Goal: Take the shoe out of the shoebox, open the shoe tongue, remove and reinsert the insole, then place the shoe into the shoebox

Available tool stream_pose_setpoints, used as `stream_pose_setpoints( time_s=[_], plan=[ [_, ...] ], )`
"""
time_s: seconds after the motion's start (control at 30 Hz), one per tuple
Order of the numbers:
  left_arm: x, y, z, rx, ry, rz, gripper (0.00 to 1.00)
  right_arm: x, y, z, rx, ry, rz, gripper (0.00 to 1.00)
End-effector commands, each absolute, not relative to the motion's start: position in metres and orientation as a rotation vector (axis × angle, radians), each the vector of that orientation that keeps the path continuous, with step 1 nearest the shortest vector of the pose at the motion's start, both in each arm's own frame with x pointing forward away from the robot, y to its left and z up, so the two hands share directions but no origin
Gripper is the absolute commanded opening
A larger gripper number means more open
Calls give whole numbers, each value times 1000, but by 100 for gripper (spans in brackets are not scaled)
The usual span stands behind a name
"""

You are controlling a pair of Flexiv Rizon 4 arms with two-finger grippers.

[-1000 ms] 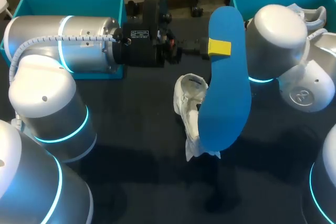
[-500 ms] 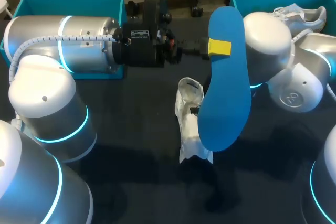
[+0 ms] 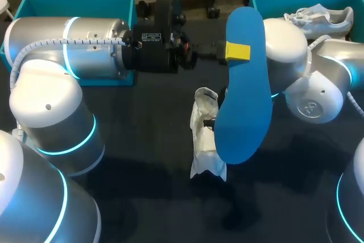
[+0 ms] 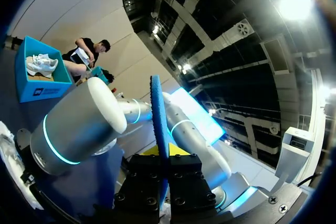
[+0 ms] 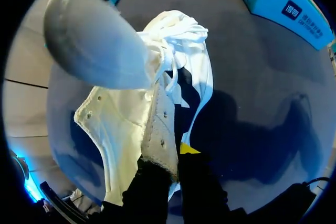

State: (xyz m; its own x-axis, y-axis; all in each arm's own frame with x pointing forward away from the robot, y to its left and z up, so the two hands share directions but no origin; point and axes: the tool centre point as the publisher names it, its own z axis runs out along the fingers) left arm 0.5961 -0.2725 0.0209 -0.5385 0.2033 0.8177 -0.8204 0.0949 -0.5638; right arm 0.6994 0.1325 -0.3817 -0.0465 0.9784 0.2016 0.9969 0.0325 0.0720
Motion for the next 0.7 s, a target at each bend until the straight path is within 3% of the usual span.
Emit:
stream_pose_setpoints(
  time_s=[0.03, 0.07, 0.7],
  plan=[
    [595, -273, 20, 632, -1549, 1576, 0, 700, 130, -382, -2089, -2175, -307, 91],
    [595, -273, 20, 632, -1549, 1576, 0, 700, 130, -382, -2089, -2174, -307, 100],
    [595, -273, 20, 632, -1549, 1576, 0, 687, 119, -343, -1957, -2094, -456, 100]
  ],
)
